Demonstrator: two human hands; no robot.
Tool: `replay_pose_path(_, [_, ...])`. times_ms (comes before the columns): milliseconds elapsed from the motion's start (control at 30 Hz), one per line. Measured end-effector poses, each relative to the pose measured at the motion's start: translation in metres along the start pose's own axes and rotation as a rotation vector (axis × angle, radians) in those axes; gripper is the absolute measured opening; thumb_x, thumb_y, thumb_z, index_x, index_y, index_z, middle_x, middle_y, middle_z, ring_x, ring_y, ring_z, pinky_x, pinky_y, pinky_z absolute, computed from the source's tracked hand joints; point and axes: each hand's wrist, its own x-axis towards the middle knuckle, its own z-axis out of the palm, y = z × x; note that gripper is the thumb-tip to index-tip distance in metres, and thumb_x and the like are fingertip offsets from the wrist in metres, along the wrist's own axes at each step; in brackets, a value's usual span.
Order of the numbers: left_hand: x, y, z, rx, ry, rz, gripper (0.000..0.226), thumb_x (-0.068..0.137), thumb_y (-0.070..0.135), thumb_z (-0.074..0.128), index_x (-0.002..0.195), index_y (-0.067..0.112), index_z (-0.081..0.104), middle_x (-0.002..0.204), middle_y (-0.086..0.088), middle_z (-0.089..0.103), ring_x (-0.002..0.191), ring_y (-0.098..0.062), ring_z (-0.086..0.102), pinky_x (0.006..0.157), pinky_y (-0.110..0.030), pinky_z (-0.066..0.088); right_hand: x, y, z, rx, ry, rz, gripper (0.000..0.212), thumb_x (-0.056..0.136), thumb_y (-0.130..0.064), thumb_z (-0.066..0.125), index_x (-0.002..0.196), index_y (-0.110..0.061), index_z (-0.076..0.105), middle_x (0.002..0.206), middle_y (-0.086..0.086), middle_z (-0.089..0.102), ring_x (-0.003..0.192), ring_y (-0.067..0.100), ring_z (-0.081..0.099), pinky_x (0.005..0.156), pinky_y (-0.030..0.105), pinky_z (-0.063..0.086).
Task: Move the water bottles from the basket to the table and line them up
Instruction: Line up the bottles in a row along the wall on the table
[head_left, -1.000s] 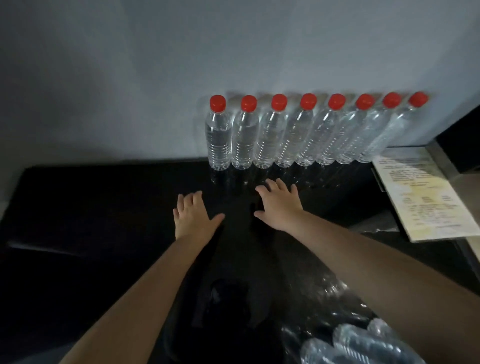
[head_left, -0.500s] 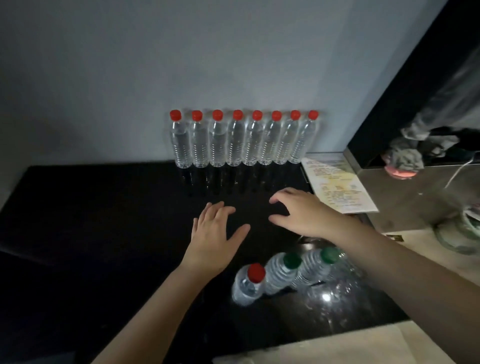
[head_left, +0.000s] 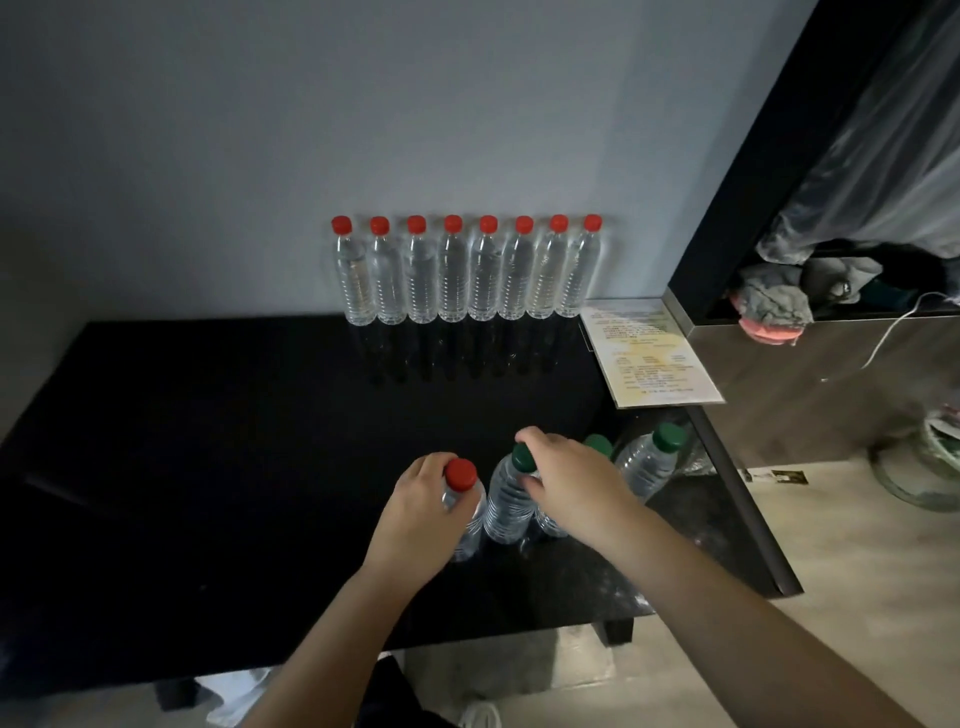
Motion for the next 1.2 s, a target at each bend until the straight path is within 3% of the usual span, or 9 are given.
replay_pose_path(133, [-0.002, -0.009, 0.009, -0.030, 0.033, -0.020, 0.027, 0.090, 0.034, 0.061, 0.117, 0.030, 0.056, 0.104, 0.014, 0.059, 0.096, -0.004, 0.057, 0.078, -0.018, 0.047, 0.006, 0.000, 0.020, 0.112, 0.073, 0.045, 0.030, 0.096, -0.027, 0.054, 0.122, -0.016, 0.044, 0.094, -0.001, 0.060, 0.076, 0.015, 0.055, 0.065, 0.024, 0.036])
replay_pose_path(267, [-0.001, -0.013, 0.014, -0.084, 0.080, -0.009, 0.029, 0.087, 0.025, 0.067, 0.115, 0.027, 0.059, 0.105, 0.013, 0.060, 0.098, -0.004, 0.058, 0.082, -0.020, 0.048, 0.006, 0.002, 0.039, 0.319, 0.167, 0.129, 0.025, 0.093, -0.026, 0.059, 0.113, -0.015, 0.048, 0.076, -0.009, 0.054, 0.062, 0.002, 0.049, 0.052, 0.015, 0.034])
replay_pose_path(467, [0.001, -0.021, 0.016, -0.156, 0.125, -0.013, 0.024, 0.087, 0.025, 0.067, 0.110, 0.028, 0.061, 0.102, 0.015, 0.061, 0.097, -0.003, 0.058, 0.084, -0.024, 0.051, 0.010, -0.003, 0.055, 0.531, 0.279, 0.170, 0.028, 0.088, -0.027, 0.068, 0.111, -0.018, 0.056, 0.086, -0.008, 0.064, 0.075, 0.004, 0.059, 0.063, 0.013, 0.043])
replay_pose_path(667, [0.011, -0.045, -0.018, -0.264, 0.244, -0.082, 0.024, 0.086, 0.023, 0.070, 0.107, 0.027, 0.061, 0.097, 0.014, 0.064, 0.094, 0.000, 0.060, 0.081, -0.019, 0.048, 0.036, -0.028, 0.060, 0.577, 0.297, 0.163, 0.032, 0.083, -0.032, 0.072, 0.112, -0.022, 0.061, 0.093, -0.011, 0.067, 0.087, 0.006, 0.064, 0.078, 0.031, 0.054])
replay_pose_path(867, [0.051, -0.082, -0.086, -0.291, 0.282, -0.110, 0.022, 0.088, 0.023, 0.067, 0.105, 0.033, 0.058, 0.098, 0.019, 0.063, 0.094, 0.008, 0.056, 0.077, -0.011, 0.040, 0.102, -0.080, 0.061, 0.649, 0.292, 0.152, 0.031, 0.083, -0.033, 0.072, 0.111, -0.022, 0.062, 0.093, -0.011, 0.067, 0.088, 0.005, 0.064, 0.079, 0.034, 0.056])
replay_pose_path(1200, [0.172, -0.165, -0.200, -0.240, 0.324, -0.096, 0.027, 0.087, 0.025, 0.068, 0.110, 0.032, 0.057, 0.099, 0.020, 0.061, 0.096, 0.006, 0.056, 0.081, -0.015, 0.043, 0.261, -0.178, 0.066, 0.703, 0.340, 0.132, 0.029, 0.084, -0.028, 0.072, 0.109, -0.018, 0.063, 0.092, -0.011, 0.067, 0.087, 0.004, 0.063, 0.078, 0.028, 0.054])
